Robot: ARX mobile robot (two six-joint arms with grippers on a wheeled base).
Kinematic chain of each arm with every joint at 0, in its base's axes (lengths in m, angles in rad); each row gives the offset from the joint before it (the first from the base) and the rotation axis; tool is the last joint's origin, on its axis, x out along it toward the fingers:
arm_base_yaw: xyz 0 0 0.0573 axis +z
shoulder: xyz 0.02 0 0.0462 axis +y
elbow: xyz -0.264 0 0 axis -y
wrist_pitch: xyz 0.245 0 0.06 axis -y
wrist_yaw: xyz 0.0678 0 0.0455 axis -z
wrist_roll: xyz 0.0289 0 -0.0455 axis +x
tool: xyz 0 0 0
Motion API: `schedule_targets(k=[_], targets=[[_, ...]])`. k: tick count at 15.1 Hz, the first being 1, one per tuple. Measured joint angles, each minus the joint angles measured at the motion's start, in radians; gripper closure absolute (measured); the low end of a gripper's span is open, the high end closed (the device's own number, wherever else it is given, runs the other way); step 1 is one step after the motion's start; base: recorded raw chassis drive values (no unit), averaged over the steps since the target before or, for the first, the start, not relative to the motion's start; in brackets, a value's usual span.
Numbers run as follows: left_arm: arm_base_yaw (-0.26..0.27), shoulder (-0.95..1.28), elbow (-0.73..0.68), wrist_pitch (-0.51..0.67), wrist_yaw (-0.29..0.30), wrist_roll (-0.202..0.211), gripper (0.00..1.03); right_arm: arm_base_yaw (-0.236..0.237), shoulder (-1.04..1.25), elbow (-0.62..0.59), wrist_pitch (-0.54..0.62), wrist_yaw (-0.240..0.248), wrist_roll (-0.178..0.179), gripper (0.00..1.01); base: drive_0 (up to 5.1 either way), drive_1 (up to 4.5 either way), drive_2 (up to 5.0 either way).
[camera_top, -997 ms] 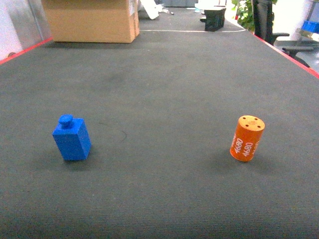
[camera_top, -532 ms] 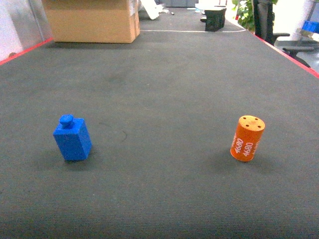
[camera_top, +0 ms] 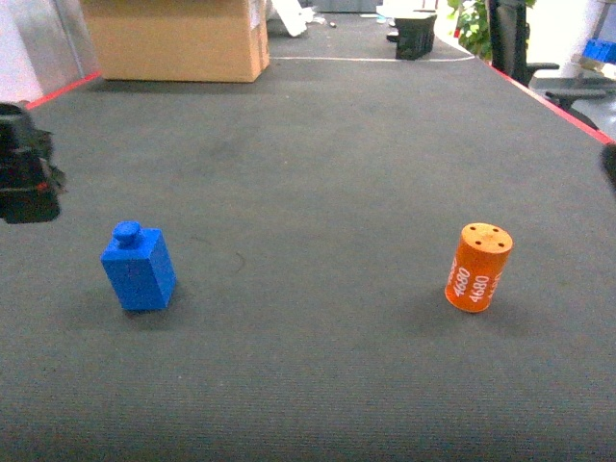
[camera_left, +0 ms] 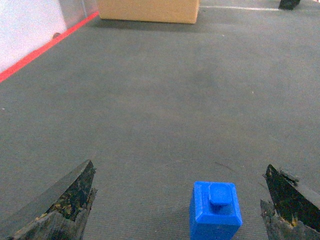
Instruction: Sort blue parts and orange caps into right shelf containers
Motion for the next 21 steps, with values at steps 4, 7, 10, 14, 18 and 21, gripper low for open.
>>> schedule_targets(k=[4,7,10,14,18,21], targets=[[0.004,0.266,0.139,0.040,0.066,-0.001,0.05,-0.013,0.300,0.105,0.060,-0.043,0.098,0.03,0.0,0.00,0.0],[-0.005,0.363,0.177,0.047,0.072,-0.007,0.05,-0.005,0.435,0.158,0.087,-0.053,0.132,0.03,0.0,0.00,0.0],[-0.010,0.465,0.233,0.054,0.079,-0.007,0.05,0.002,0.562,0.226,0.095,-0.052,0.134,0.03,0.0,0.00,0.0],[-0.010,0.548,0.251,0.054,0.079,-0.011,0.05,0.008,0.667,0.294,0.088,-0.047,0.134,0.03,0.0,0.00,0.0],[-0.014,0.602,0.262,0.055,0.082,-0.024,0.05,0.007,0.739,0.352,0.080,-0.038,0.123,0.03,0.0,0.00,0.0],[-0.019,0.639,0.278,0.052,0.078,-0.025,0.05,0.007,0.796,0.412,0.061,-0.023,0.119,0.03,0.0,0.00,0.0]])
